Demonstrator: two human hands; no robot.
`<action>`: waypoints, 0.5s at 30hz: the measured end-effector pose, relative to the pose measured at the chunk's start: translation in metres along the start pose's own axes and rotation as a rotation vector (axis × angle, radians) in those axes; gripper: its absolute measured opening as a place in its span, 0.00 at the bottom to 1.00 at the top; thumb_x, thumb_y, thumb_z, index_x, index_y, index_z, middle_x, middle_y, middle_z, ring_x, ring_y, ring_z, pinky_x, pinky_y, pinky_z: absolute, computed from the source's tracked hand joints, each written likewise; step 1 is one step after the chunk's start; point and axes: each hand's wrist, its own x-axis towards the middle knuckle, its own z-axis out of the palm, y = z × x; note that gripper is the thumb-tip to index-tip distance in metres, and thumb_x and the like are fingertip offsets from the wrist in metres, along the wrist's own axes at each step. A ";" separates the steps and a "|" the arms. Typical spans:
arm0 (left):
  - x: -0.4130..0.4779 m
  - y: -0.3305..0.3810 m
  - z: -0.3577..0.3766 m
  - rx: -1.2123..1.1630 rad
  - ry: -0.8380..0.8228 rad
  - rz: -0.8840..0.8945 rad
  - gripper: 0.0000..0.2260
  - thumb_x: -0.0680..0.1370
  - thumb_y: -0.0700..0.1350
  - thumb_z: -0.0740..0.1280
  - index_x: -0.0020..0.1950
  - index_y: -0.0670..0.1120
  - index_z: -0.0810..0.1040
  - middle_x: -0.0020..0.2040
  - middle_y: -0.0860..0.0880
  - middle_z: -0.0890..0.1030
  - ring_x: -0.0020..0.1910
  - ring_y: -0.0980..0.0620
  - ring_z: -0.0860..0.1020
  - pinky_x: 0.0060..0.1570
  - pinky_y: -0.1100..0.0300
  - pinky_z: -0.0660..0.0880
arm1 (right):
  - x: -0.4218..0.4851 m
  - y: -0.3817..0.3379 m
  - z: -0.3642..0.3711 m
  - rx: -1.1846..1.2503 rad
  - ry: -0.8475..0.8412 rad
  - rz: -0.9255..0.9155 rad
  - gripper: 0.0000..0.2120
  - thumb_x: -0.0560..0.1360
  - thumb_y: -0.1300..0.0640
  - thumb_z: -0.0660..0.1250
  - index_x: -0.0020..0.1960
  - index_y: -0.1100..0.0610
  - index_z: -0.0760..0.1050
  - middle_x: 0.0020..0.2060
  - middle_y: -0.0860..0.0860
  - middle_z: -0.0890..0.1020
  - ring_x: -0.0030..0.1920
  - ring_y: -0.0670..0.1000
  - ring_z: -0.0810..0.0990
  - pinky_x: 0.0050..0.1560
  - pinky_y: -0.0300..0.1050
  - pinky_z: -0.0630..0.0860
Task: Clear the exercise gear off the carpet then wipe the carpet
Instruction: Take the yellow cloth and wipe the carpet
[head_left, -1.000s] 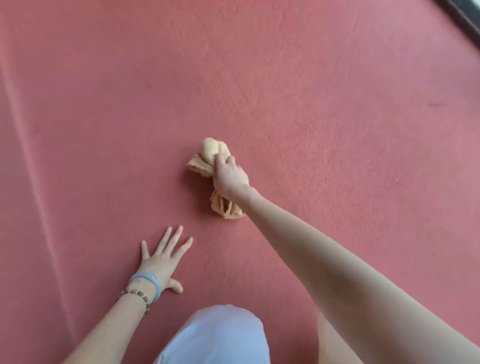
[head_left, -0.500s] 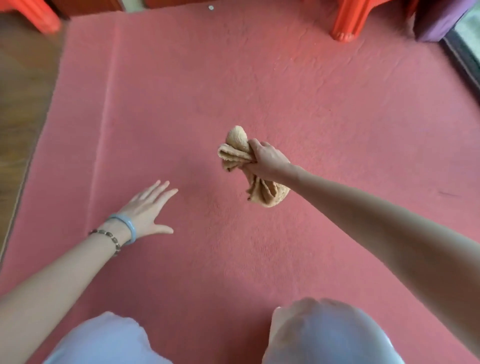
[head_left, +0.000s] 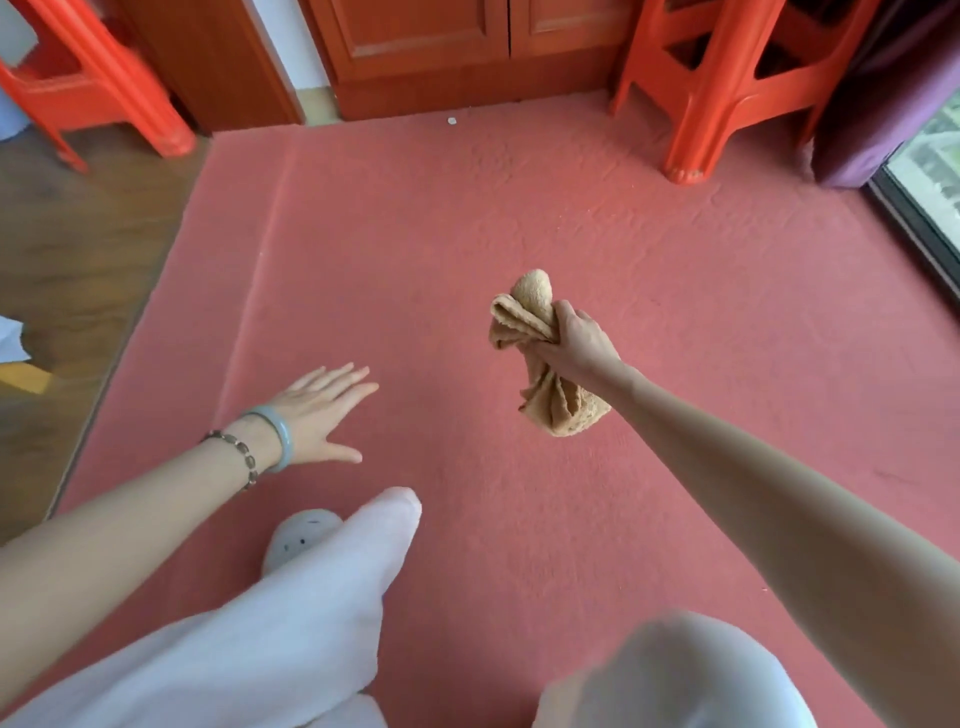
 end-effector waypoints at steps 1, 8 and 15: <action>0.013 0.000 0.006 -0.016 -0.001 -0.006 0.41 0.73 0.66 0.60 0.77 0.50 0.43 0.77 0.50 0.42 0.76 0.52 0.41 0.74 0.54 0.40 | 0.001 0.007 0.001 -0.002 0.016 0.032 0.22 0.72 0.43 0.66 0.56 0.58 0.67 0.52 0.58 0.76 0.50 0.60 0.77 0.43 0.48 0.70; 0.096 -0.018 0.076 -0.119 -0.001 -0.043 0.37 0.77 0.63 0.55 0.77 0.47 0.44 0.78 0.49 0.43 0.76 0.52 0.42 0.74 0.54 0.42 | -0.013 0.109 0.025 -0.114 0.126 0.482 0.22 0.74 0.44 0.63 0.57 0.60 0.66 0.53 0.63 0.74 0.51 0.66 0.77 0.46 0.56 0.74; 0.143 -0.050 0.149 -0.155 0.035 -0.073 0.32 0.79 0.62 0.49 0.77 0.48 0.42 0.78 0.50 0.43 0.76 0.52 0.42 0.74 0.53 0.42 | 0.003 0.159 0.075 -0.146 0.264 0.817 0.17 0.76 0.52 0.60 0.61 0.59 0.63 0.57 0.65 0.70 0.57 0.68 0.72 0.53 0.61 0.71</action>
